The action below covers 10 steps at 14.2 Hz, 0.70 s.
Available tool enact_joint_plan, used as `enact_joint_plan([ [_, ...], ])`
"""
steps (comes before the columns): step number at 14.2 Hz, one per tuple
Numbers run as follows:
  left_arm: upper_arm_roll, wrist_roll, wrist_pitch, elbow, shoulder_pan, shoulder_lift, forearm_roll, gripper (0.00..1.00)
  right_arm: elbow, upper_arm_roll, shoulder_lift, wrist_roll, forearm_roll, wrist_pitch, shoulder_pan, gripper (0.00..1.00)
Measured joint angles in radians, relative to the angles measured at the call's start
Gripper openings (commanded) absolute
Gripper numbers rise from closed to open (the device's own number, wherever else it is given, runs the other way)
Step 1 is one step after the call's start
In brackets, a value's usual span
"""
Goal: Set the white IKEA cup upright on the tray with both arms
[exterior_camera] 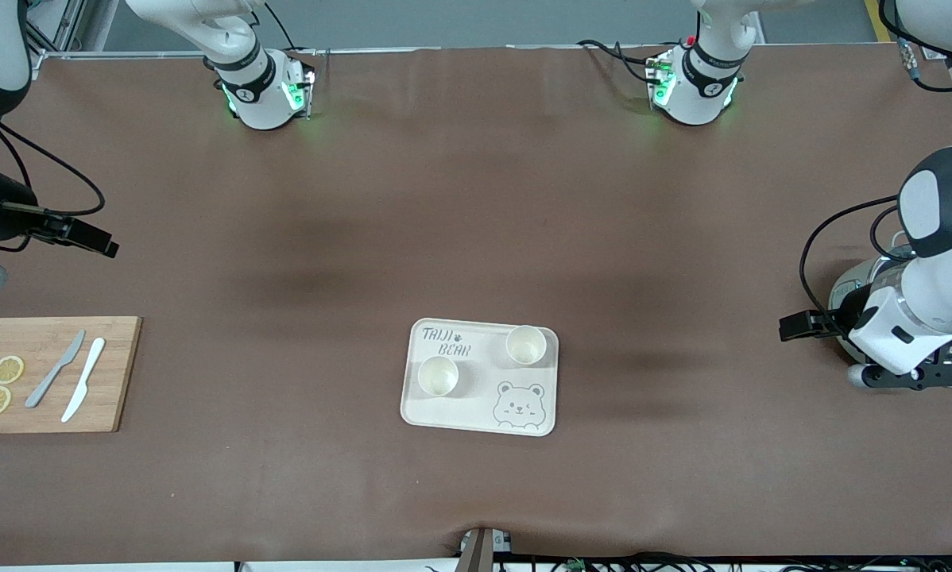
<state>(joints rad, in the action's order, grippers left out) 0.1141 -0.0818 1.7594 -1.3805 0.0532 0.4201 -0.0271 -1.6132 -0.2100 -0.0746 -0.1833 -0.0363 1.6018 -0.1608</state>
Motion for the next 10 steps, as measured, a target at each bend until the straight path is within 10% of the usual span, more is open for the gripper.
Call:
enact_joint_plan([
  [10, -0.011, 0.004, 0.002, 0.010, 0.028, -0.002, 0.000, 1.00, 0.020, 0.002, 0.000, 0.000, 0.000, -0.003, -0.085, 1.00],
])
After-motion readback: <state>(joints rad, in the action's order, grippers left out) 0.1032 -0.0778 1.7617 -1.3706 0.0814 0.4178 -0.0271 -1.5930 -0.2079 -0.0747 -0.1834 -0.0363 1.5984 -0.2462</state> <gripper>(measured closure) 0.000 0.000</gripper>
